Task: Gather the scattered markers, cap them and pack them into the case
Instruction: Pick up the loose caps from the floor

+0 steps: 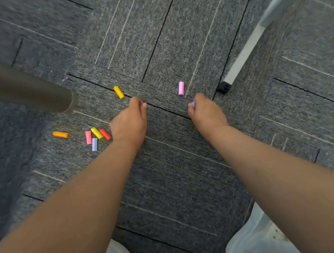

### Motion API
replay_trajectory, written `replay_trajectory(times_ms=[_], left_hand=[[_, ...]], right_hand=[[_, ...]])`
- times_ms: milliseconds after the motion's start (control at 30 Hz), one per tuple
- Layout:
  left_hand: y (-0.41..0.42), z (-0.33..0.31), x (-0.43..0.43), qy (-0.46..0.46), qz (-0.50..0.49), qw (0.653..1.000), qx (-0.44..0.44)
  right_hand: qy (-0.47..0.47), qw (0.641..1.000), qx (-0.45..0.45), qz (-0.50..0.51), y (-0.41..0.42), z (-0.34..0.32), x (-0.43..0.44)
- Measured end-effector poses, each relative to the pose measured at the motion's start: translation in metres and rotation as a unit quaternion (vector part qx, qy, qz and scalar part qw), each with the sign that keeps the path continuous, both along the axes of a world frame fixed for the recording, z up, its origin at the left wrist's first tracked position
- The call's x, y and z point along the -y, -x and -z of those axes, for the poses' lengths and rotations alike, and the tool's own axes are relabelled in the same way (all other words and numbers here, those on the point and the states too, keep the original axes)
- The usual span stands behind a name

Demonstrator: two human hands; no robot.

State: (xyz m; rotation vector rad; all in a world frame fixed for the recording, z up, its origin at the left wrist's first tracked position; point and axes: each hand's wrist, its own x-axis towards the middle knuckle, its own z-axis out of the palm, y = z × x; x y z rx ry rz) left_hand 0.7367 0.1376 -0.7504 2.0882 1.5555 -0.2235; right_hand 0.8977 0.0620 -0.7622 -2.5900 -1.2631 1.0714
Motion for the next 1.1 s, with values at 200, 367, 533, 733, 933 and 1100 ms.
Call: replay_trajectory(times_ms=[200,367,533,733,933,1100], left_hand=[[0.046,0.002,-0.002,-0.015,-0.072,0.997,0.006],[0.087,0.009,-0.003,-0.001,-0.163,0.986,-0.02],[0.111,0.012,-0.006,0.008,-0.186,0.981,-0.053],[0.123,0.021,-0.004,0.013,-0.148,0.987,-0.056],[0.128,0.022,0.005,0.037,-0.111,0.991,-0.063],[0.134,0.021,0.011,0.052,-0.072,0.995,-0.037]], right_hand=[[-0.045,0.998,0.04,0.023,0.021,-0.006,-0.032],[-0.018,0.997,0.033,0.062,0.024,0.002,-0.046],[-0.001,0.998,0.05,0.036,0.039,0.01,-0.054],[-0.016,0.998,0.065,0.002,0.046,0.011,-0.055],[-0.015,0.997,0.071,0.01,0.056,0.012,-0.05],[0.005,0.993,0.042,0.111,0.055,0.01,-0.053]])
